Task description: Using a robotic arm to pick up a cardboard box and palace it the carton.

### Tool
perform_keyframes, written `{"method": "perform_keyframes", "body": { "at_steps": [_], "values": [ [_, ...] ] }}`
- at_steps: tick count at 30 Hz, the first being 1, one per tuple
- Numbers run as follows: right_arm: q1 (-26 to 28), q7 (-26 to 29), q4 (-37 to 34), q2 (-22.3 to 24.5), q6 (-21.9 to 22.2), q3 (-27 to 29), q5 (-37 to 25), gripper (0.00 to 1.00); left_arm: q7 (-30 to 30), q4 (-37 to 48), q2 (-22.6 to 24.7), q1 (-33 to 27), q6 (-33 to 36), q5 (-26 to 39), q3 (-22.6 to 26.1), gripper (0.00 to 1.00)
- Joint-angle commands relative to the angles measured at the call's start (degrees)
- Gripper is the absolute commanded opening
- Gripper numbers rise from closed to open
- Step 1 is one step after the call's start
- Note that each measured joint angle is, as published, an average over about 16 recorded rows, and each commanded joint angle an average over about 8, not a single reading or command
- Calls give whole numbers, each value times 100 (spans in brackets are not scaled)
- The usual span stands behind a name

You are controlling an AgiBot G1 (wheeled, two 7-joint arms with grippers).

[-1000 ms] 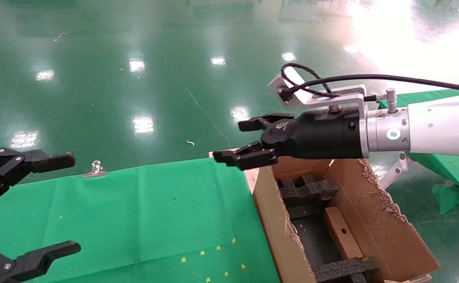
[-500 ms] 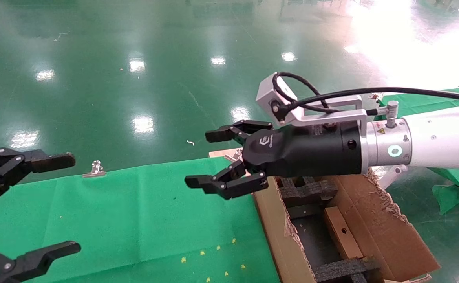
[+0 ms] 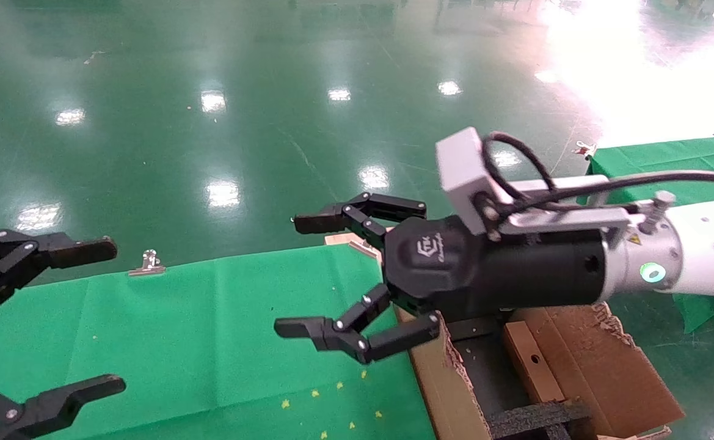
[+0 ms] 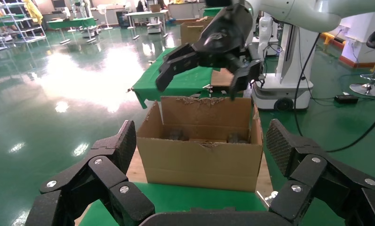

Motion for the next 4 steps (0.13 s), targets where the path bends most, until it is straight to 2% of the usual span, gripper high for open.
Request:
{"method": "perform_keyframes", "body": {
  "at_steps": [1,4],
  "values": [
    [-373,-248,-26,-79,-307,551,61,100,0,0,0,0,0,0,1,100],
    [-533,-355,-37,-113,-439,788,87,100,0,0,0,0,0,-1,1,100]
  ]
}}
